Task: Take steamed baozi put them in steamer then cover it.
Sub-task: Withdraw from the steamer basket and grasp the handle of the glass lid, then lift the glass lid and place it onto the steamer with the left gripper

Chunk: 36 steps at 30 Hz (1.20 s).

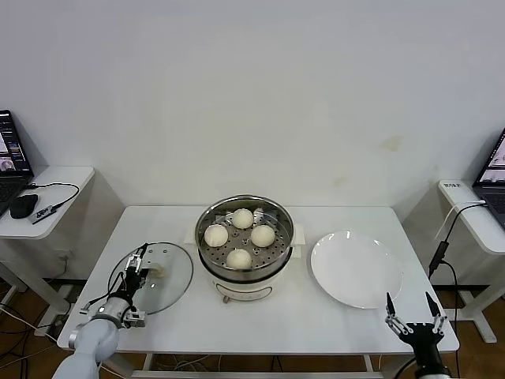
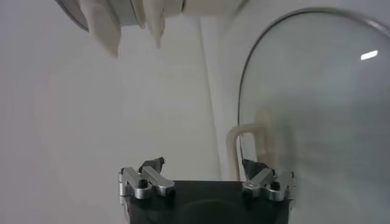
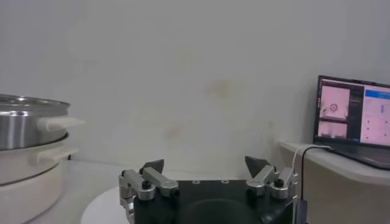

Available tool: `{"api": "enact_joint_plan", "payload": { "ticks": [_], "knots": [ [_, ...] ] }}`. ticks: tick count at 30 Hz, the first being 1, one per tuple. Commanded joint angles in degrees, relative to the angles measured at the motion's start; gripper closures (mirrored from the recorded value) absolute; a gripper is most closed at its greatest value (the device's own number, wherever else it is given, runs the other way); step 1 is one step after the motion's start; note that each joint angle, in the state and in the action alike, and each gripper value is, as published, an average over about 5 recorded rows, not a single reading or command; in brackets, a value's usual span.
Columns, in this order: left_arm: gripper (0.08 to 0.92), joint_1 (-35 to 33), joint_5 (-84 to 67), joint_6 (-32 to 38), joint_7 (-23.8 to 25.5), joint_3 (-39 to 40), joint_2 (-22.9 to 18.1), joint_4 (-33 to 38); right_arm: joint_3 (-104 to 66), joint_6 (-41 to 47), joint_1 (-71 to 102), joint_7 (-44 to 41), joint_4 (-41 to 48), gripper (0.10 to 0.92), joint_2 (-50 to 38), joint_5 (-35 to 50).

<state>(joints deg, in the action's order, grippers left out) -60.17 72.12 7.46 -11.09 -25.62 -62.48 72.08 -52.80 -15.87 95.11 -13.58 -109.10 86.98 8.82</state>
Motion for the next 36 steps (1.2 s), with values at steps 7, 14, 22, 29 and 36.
{"api": "enact_joint_plan", "payload": {
  "ticks": [7,14,22,29,36],
  "knots": [
    [0.311,4.30,-0.62,-0.35,0.34,1.08,-0.06,-4.84,-0.07,-0.05,-0.64,-0.03,1.21,0.203,0.21,0.02],
    [0.510,2.82,-2.59,-0.75,0.07,1.04,-0.10,-3.92,0.03,-0.01,-0.76,-0.11,1.17,0.203,0.19,-0.02],
    [0.744,-0.94,-4.10,-1.71,-0.69,-1.03,0.89,2.55,0.34,0.02,-0.50,-0.23,0.56,0.203,0.06,-0.16],
    [0.864,-9.25,-7.54,-8.59,2.48,-6.82,2.82,18.15,1.14,0.15,-0.38,-0.32,0.05,0.203,-0.37,-0.51],
    [0.864,-16.16,-9.97,-17.89,10.06,-11.90,3.39,34.82,2.88,0.29,-0.66,-0.40,-0.23,0.203,-0.62,-1.90]
  ]
}}
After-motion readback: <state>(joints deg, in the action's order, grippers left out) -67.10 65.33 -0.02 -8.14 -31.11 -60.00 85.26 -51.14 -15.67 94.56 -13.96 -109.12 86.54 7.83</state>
